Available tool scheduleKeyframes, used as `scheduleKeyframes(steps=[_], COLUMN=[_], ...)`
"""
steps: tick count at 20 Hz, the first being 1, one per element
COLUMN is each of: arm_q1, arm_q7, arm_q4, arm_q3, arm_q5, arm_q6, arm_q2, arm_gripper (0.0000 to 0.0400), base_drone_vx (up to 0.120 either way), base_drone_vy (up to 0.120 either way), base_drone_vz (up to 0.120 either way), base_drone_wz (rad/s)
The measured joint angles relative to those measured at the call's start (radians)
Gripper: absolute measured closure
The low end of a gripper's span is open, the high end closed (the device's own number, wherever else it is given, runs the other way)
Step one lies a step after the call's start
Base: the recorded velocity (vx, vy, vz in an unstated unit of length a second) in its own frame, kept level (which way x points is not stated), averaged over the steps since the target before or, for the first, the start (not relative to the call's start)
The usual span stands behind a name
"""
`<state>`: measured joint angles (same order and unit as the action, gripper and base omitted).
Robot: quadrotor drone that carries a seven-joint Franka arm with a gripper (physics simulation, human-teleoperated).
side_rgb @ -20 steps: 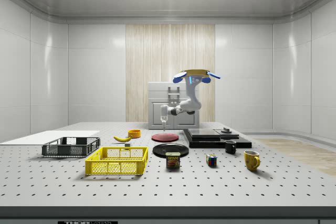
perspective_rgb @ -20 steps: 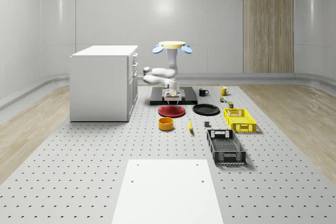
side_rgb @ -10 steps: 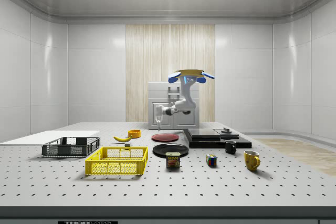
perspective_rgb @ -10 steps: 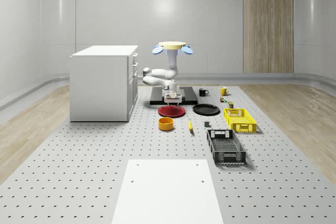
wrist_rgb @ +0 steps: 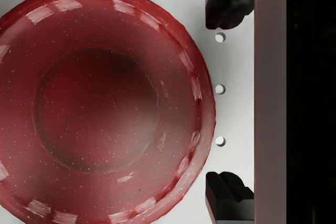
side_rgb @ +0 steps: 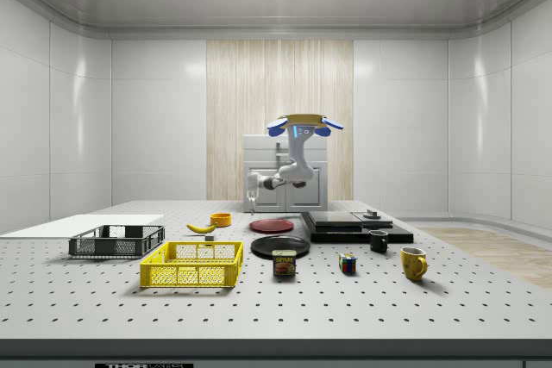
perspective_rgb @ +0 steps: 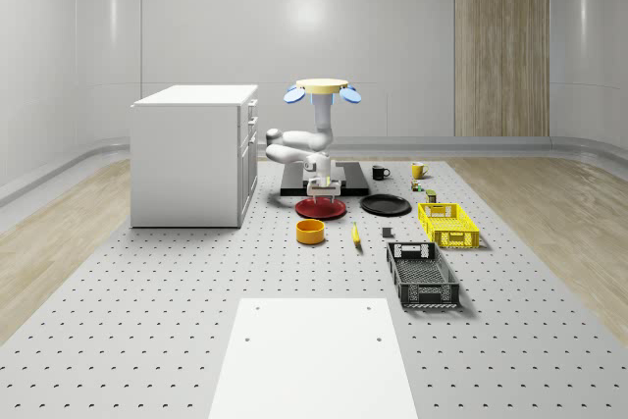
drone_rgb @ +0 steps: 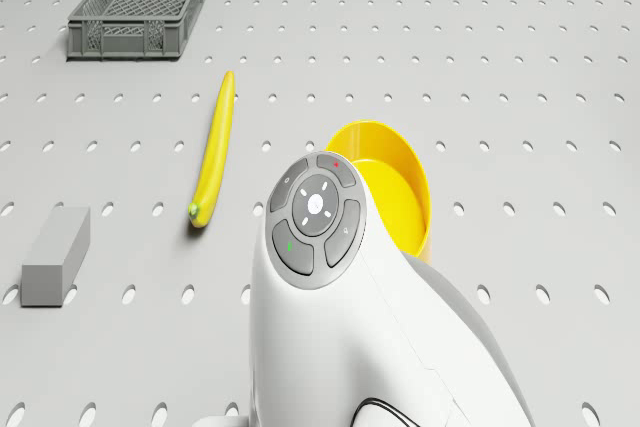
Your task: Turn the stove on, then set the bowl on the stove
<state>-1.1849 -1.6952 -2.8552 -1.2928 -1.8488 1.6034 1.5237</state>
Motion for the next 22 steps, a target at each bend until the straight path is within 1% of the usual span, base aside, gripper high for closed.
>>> scheduleKeyframes(steps=[22], arm_q1=[-0.002], arm_q7=[-0.001], arm_q4=[0.0], arm_q3=[-0.001], arm_q5=[0.003], arm_q6=[0.006], arm_q2=[0.006], arm_gripper=[0.0], base_drone_vx=[0.12], base_drone_vy=[0.0], base_drone_vz=[0.0], base_drone_wz=[0.0])
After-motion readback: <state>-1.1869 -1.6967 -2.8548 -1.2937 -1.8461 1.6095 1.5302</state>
